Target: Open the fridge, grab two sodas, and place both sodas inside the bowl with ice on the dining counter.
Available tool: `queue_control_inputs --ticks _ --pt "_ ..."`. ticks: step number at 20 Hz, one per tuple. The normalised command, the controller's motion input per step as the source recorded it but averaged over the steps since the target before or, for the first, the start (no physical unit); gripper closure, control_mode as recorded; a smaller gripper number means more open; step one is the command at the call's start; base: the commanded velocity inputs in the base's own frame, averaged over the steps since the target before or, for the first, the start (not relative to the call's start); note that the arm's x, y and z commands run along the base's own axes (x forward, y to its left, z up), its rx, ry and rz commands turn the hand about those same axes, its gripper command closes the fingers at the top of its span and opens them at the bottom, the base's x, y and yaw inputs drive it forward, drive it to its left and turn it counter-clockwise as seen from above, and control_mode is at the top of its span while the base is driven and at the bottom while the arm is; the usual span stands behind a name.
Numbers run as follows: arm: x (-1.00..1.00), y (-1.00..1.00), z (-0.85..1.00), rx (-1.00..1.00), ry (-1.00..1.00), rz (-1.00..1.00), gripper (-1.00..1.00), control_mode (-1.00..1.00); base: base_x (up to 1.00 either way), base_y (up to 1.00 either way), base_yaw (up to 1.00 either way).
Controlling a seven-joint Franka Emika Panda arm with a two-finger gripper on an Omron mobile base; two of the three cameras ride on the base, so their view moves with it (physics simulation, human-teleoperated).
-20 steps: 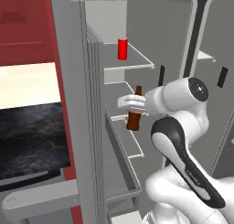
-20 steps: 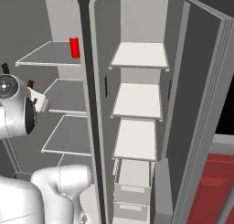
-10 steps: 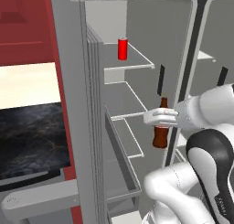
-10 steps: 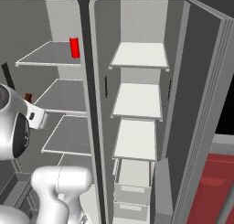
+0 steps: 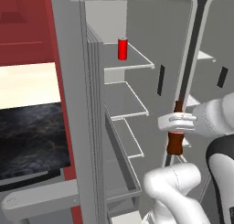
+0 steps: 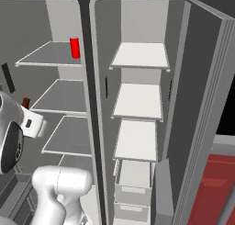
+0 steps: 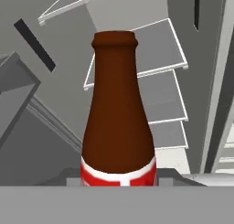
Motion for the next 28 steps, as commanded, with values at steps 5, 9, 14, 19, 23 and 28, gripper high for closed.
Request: queue_control_inputs --ticks 5,9,14,19,23,28 --pt "0.00 0.00 0.00 0.00 0.00 0.00 1.00 1.00 -0.81 -0.05 -0.16" --pt "0.00 0.00 0.00 0.00 0.00 0.00 1.00 1.00 -0.74 0.00 -0.36" --pt "0.00 0.00 0.00 0.00 0.00 0.00 1.00 1.00 -0.64 0.00 -0.54" --pt "0.00 0.00 0.00 0.00 0.00 0.00 1.00 1.00 -0.46 0.00 -0.64" --pt "0.00 0.00 0.00 0.00 0.00 0.00 1.00 1.00 -0.45 0.00 -0.64" --pt "0.00 0.00 0.00 0.00 0.00 0.00 1.00 1.00 -0.41 -0.01 -0.62"
